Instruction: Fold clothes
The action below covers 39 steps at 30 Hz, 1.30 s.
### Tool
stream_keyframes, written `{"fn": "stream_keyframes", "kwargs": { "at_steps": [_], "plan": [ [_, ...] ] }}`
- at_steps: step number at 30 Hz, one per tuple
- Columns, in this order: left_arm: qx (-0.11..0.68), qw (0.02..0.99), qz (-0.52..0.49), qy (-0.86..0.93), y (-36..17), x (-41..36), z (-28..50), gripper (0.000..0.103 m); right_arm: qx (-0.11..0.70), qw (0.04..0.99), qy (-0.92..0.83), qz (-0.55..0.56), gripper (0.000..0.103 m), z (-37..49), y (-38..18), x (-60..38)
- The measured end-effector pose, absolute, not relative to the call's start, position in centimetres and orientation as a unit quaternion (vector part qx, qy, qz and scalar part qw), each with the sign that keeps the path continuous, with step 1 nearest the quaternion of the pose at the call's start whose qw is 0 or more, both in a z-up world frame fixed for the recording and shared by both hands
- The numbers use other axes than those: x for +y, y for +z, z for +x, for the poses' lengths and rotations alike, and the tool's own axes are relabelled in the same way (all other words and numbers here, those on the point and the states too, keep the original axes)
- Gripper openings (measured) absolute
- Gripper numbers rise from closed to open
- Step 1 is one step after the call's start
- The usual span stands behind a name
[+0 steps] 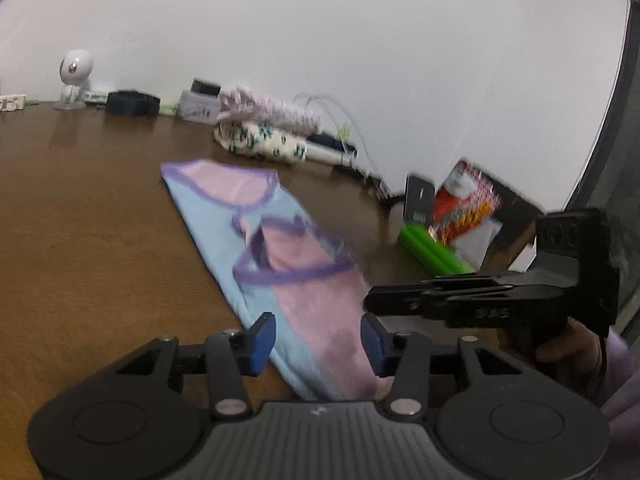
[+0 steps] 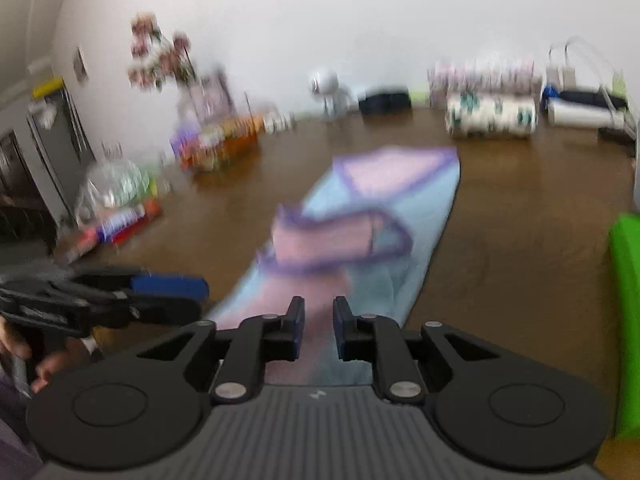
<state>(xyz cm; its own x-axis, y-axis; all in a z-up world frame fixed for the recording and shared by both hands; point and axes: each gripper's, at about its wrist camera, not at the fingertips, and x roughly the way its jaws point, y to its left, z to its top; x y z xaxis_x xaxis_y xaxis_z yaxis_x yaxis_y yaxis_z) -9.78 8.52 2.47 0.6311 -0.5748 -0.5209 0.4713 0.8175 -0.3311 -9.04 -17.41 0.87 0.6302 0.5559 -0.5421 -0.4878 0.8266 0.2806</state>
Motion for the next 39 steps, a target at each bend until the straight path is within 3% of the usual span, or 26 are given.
{"fn": "stream_keyframes", "kwargs": {
  "at_steps": [4,6,8,14,16,17,18,19,21,26,29,30,31,32,36,39],
  "plan": [
    [0.313,0.898,-0.071,-0.302,2.5,8.9,-11.1,0.04,0.323,0.903,0.279,0.04,0.016,-10.3,0.9,-18.3],
    [0.302,0.895,-0.075,-0.319,2.8,9.6,-12.1,0.048,0.301,0.904,0.3,0.037,0.025,-11.7,1.9,-19.5],
    [0.291,0.895,-0.053,-0.335,3.0,9.5,-13.3,0.053,0.289,0.899,0.33,0.025,0.041,-12.9,2.2,-20.1],
    [0.292,0.891,-0.006,-0.348,2.0,7.5,-14.4,0.053,0.299,0.88,0.369,-0.01,0.044,-13.7,1.1,-20.4],
    [0.293,0.894,-0.001,-0.338,1.7,7.4,-14.1,0.047,0.306,0.878,0.367,-0.009,0.042,-13.4,0.4,-20.3],
    [0.294,0.896,0.0,-0.333,1.5,7.4,-13.8,0.044,0.309,0.877,0.368,-0.009,0.032,-13.2,0.1,-20.3],
    [0.295,0.897,0.002,-0.33,1.3,7.4,-13.7,0.038,0.312,0.875,0.37,-0.008,0.024,-13.0,-0.2,-20.3],
    [0.293,0.897,0.006,-0.332,1.2,7.5,-13.6,0.023,0.312,0.874,0.372,-0.007,0.013,-13.1,-0.3,-20.3],
    [0.291,0.893,0.012,-0.344,1.1,7.7,-13.7,0.008,0.311,0.872,0.377,-0.005,0.005,-13.2,-0.4,-20.3],
    [0.284,0.879,0.026,-0.381,1.3,8.3,-15.7,0.003,0.316,0.857,0.402,-0.057,0.004,-15.8,0.6,-19.8],
    [0.271,0.879,0.042,-0.389,1.8,8.7,-17.3,0.011,0.304,0.858,0.406,-0.081,0.009,-17.7,1.8,-20.1],
    [0.266,0.88,0.048,-0.391,2.0,8.8,-17.8,0.027,0.299,0.859,0.406,-0.087,0.015,-18.3,2.2,-20.3],
    [0.257,0.882,0.051,-0.391,2.2,8.9,-18.1,0.049,0.292,0.861,0.405,-0.094,0.034,-18.7,2.4,-20.3],
    [0.242,0.886,0.052,-0.392,2.4,9.0,-18.3,0.055,0.285,0.863,0.405,-0.102,0.049,-18.9,2.5,-20.2],
    [0.199,0.879,0.091,-0.423,2.6,7.9,-18.0,0.058,0.259,0.855,0.423,-0.153,0.047,-19.2,2.1,-19.0],
    [0.197,0.858,0.159,-0.447,1.8,6.6,-17.5,0.055,0.25,0.842,0.435,-0.199,0.045,-18.9,1.6,-18.2]
  ]
}}
